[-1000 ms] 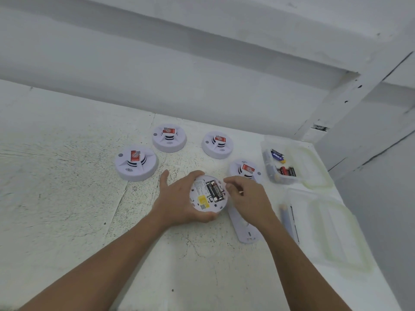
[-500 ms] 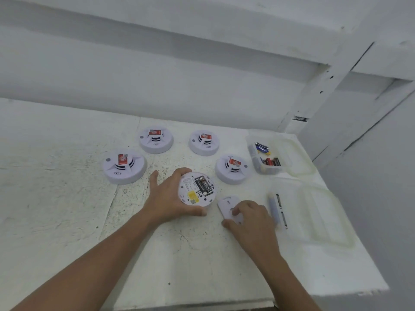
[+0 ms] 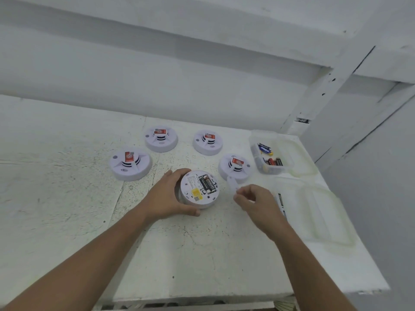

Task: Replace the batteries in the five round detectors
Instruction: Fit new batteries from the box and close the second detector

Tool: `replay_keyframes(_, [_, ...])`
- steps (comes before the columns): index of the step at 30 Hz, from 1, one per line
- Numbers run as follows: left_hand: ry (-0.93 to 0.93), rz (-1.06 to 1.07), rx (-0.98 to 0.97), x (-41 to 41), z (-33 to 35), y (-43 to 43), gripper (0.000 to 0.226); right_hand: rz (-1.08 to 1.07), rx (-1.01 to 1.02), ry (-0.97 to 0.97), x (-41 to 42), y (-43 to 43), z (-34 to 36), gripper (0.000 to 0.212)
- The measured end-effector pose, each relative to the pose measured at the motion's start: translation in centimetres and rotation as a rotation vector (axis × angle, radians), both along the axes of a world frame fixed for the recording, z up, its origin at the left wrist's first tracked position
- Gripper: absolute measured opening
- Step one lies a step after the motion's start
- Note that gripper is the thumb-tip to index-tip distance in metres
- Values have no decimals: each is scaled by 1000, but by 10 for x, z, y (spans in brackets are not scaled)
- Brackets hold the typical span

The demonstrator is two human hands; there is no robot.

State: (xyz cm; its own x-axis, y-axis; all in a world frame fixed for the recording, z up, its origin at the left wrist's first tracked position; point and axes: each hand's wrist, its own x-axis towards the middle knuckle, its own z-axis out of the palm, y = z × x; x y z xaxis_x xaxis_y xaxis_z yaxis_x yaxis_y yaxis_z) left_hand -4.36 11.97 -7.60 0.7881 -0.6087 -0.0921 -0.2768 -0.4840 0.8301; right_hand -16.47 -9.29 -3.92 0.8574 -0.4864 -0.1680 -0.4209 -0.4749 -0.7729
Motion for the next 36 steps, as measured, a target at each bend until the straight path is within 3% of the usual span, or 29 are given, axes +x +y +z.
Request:
replay_keyframes(3, [-23, 25, -36, 0, -1, 0, 110, 127, 42, -30, 14, -1, 12, 4])
replay_keyframes(8, [-24, 37, -87, 1, 2, -2, 93, 503, -268, 40, 36, 5, 28, 8])
replay_keyframes(17, [-71, 22, -113, 6, -3, -3, 85, 881, -473, 241, 67, 20, 40, 27])
replay_keyframes(23, [-92, 11, -93, 8, -3, -3, 85, 972, -566, 279, 78, 22, 38, 32])
replay_keyframes(29, [-128, -3, -77, 10, -6, -2, 92, 987, -553, 274, 79, 20, 38, 23])
replay_keyframes(36, [-152, -14, -72, 11, -7, -3, 88, 995, -472, 214, 77, 18, 33, 54])
